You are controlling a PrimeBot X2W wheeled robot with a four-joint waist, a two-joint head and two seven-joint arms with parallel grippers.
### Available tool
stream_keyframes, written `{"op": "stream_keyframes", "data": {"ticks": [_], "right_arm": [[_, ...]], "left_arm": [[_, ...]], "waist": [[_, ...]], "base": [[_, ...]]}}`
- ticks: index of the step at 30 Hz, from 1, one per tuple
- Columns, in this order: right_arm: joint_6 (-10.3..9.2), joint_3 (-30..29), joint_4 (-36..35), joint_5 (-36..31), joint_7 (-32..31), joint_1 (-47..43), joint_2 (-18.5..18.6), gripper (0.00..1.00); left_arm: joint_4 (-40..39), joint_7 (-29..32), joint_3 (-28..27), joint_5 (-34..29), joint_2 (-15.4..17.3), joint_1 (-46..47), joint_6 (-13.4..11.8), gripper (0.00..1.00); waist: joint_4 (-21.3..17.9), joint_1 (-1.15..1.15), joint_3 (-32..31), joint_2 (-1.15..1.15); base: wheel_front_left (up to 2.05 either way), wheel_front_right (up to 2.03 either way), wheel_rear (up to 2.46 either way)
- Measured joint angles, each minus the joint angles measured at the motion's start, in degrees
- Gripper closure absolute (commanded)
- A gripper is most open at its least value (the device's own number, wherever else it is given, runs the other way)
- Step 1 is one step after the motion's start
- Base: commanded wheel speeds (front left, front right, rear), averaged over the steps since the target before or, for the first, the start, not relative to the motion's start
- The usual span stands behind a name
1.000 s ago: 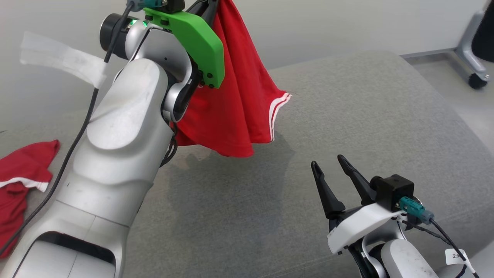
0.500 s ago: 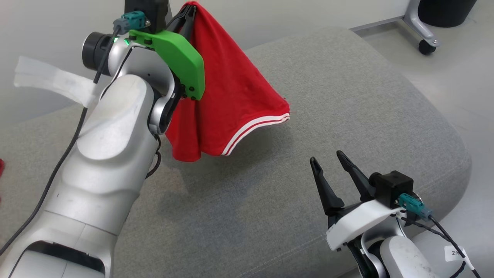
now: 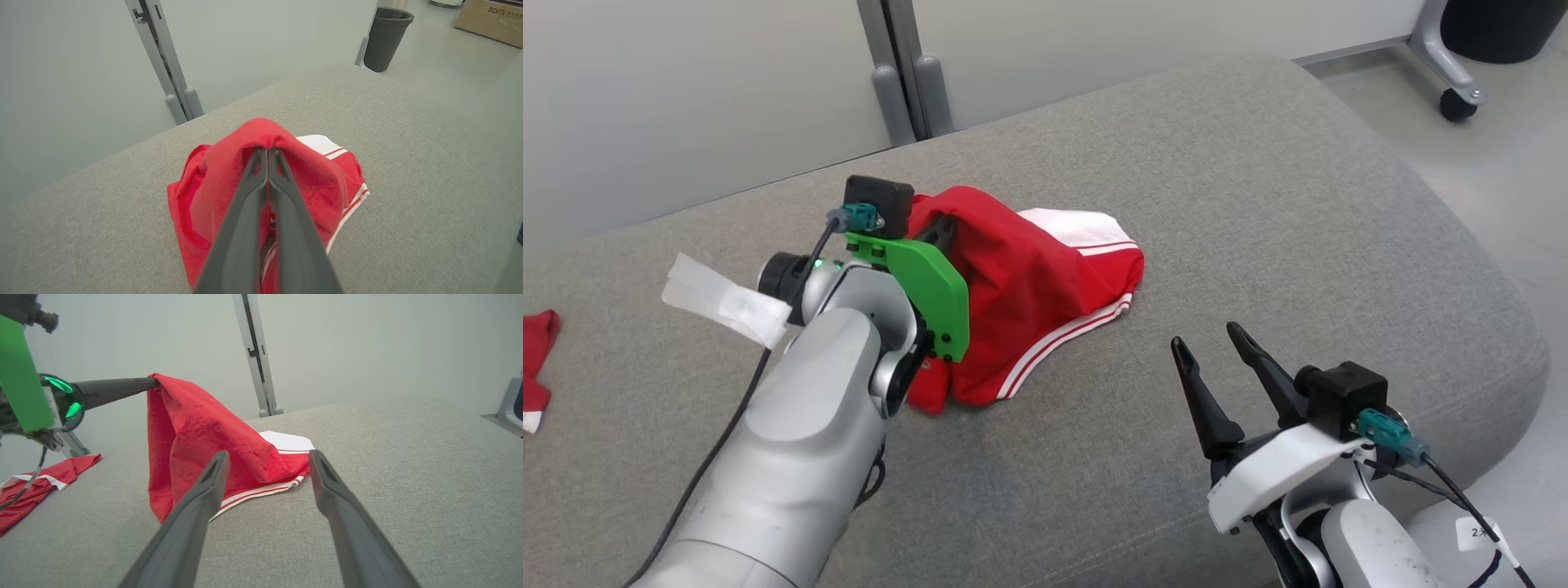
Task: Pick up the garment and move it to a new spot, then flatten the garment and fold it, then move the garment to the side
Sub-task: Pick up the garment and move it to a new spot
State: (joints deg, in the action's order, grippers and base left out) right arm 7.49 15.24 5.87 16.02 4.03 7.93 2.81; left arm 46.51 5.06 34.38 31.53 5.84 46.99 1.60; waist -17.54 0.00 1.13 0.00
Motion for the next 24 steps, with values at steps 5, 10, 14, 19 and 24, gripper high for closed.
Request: {"op": "stream_keyframes", "data": {"ticks": [5, 10, 14, 19, 24], "right_arm": [[0.0, 0.18, 0.27, 0.09, -0.4, 0.0, 0.01, 0.0], [0.0, -0.01, 0.34, 0.18, -0.41, -0.02, 0.0, 0.0], [0.0, -0.33, 0.43, 0.26, -0.4, -0.07, 0.0, 0.0], [0.0, -0.82, 0.62, 0.4, -0.4, -0.39, 0.0, 0.0], [0.0, -0.56, 0.73, 0.52, -0.38, -0.6, 0.0, 0.0]], "left_arm": [[1.82, 0.4, 0.15, 4.24, -2.01, -3.82, 1.83, 0.0], [1.62, 1.75, 1.23, 7.8, -2.77, -6.21, 2.97, 0.0], [0.03, 2.86, 2.36, 9.64, -2.9, -6.99, 3.26, 0.0], [-1.32, 2.86, 2.29, 9.22, -2.13, -5.41, 1.9, 0.0], [-1.74, 4.81, 0.52, 10.03, 0.49, -3.42, 0.22, 0.0]], "waist": [[1.67, 0.0, -0.45, 0.0], [3.06, 0.0, -1.13, 0.0], [4.16, 0.0, -1.72, 0.0], [5.35, 0.0, -2.49, 0.0], [5.74, 0.0, -3.33, 0.0]], "base": [[0.0, 0.0, 0.0], [0.0, 0.0, 0.0], [0.0, 0.0, 0.0], [0.0, 0.0, 0.0], [0.0, 0.0, 0.0]]}}
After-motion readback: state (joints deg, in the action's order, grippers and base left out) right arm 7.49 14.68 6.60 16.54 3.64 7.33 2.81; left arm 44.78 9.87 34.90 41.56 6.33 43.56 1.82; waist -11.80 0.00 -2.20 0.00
